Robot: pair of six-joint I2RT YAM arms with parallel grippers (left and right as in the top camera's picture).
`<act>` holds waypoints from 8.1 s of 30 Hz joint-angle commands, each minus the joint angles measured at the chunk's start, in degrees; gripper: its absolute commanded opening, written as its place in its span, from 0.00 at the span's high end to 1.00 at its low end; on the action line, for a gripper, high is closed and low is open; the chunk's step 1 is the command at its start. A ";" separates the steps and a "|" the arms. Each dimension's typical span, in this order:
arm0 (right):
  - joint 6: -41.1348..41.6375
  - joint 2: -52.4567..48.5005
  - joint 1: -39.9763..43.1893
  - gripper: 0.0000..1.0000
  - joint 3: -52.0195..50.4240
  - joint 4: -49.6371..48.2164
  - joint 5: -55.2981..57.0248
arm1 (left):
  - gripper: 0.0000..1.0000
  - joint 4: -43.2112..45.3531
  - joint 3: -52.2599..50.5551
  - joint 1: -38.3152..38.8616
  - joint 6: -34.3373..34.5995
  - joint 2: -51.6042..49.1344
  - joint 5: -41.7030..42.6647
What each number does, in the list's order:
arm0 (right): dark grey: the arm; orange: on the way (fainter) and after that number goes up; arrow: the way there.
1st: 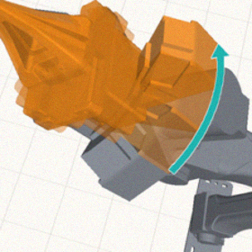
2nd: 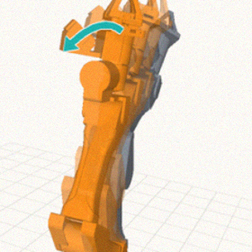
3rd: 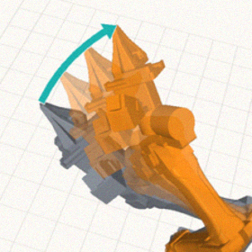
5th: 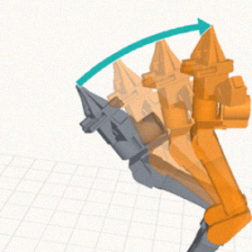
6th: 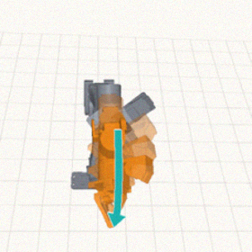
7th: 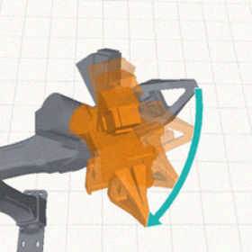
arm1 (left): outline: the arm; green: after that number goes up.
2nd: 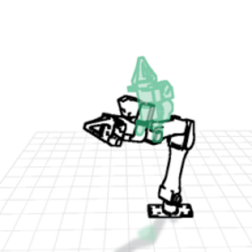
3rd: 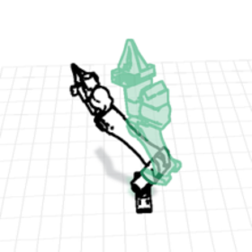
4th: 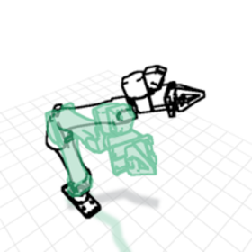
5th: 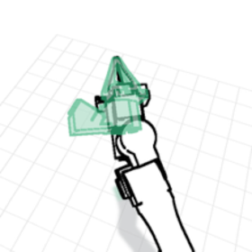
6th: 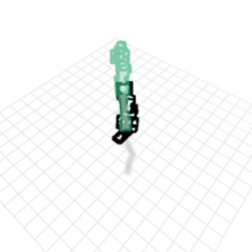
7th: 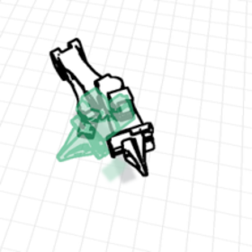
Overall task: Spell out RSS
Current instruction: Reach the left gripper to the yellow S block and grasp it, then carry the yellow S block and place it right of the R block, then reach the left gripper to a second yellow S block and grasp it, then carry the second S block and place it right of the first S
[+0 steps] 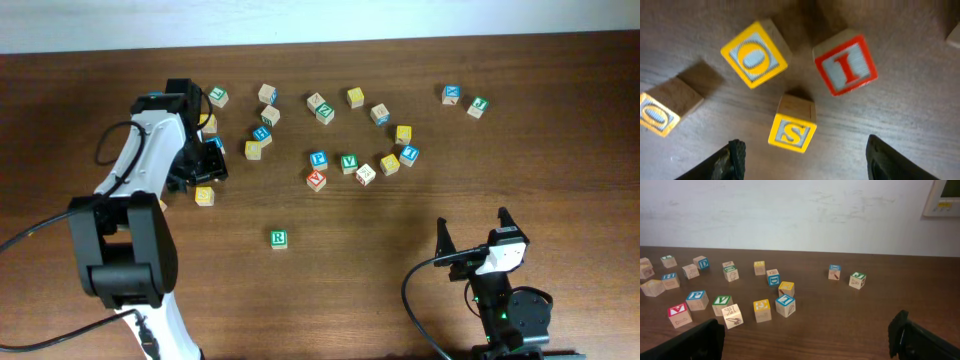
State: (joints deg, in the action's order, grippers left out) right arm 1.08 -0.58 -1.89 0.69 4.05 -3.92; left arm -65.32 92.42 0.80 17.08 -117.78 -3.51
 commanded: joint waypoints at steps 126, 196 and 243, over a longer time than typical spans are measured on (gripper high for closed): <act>-0.24 0.33 0.37 0.02 -0.37 0.22 0.11 | 0.05 9.64 3.17 -15.41 2.95 1.99 0.20; -0.24 0.33 0.37 0.02 -0.37 0.22 0.11 | 0.96 -6.19 8.92 -9.51 -3.28 8.57 33.35; -0.24 0.33 0.37 0.02 -0.37 0.22 0.11 | 0.99 24.74 -23.04 40.57 30.14 7.85 -7.41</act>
State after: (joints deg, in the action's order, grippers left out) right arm 1.04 -0.58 -1.89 0.67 4.05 -3.90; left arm -40.64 69.93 41.34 46.17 -109.51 -8.36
